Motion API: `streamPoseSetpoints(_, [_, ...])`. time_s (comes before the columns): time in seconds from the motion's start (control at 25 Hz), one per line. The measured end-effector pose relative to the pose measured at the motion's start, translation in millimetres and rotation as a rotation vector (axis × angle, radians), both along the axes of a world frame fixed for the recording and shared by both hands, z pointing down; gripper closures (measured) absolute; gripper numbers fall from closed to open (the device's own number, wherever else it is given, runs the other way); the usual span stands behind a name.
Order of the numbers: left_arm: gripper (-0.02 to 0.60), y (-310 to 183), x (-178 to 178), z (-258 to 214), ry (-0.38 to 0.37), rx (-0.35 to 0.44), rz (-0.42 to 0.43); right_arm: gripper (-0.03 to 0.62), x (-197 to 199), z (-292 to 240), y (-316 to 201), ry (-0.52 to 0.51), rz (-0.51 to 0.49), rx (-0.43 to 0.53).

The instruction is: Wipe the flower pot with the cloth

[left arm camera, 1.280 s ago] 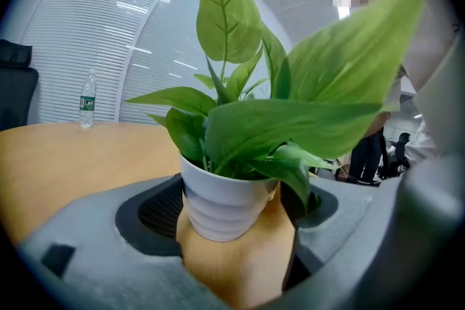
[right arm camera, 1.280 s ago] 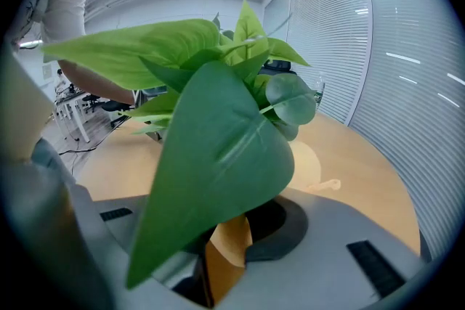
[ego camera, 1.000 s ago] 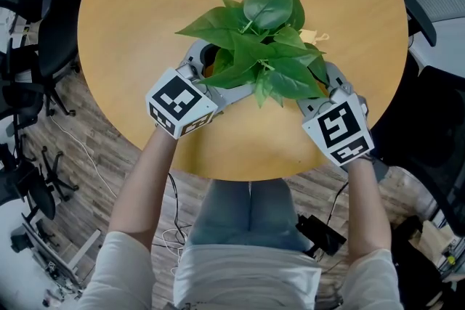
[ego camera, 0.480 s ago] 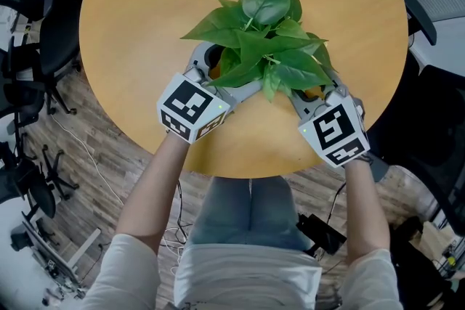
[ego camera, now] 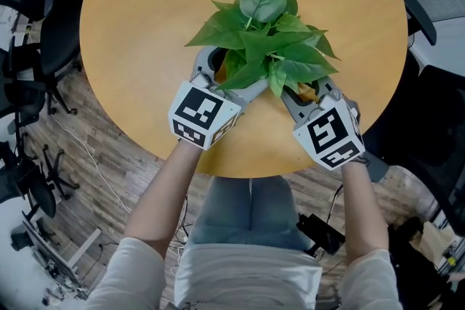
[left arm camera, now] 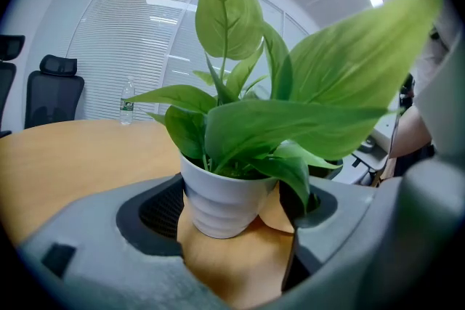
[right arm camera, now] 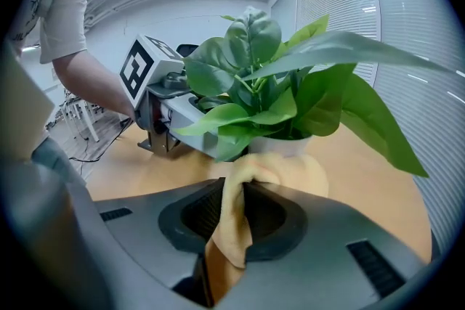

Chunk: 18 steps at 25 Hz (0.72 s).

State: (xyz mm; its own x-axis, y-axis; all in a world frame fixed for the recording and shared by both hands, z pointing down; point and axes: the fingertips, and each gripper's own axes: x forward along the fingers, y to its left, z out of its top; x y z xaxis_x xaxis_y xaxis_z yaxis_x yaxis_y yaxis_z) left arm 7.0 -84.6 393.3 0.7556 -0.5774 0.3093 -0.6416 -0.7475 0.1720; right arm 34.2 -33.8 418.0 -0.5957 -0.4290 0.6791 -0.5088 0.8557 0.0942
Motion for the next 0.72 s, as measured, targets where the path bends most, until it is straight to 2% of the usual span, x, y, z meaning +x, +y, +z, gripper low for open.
streamPoseSetpoints(0.36, [0.16,-0.7,2.9,0.5,0.001,-0.002,-0.095,0.523,2.1,-0.5,-1.1,-0.013,0.015,-0.002])
streamPoseSetpoints(0.6, [0.161,-2.4,3.8,1.0,0.0,0.0,-0.092,0.523,3.0,0.1,-2.8,-0.016,0.013,-0.003])
streamPoseSetpoints(0.72, [0.161,-0.7,3.8,2.0,-0.004,-0.003,-0.064,0.523,4.5,1.9,-2.2,-0.022,0.017,-0.01])
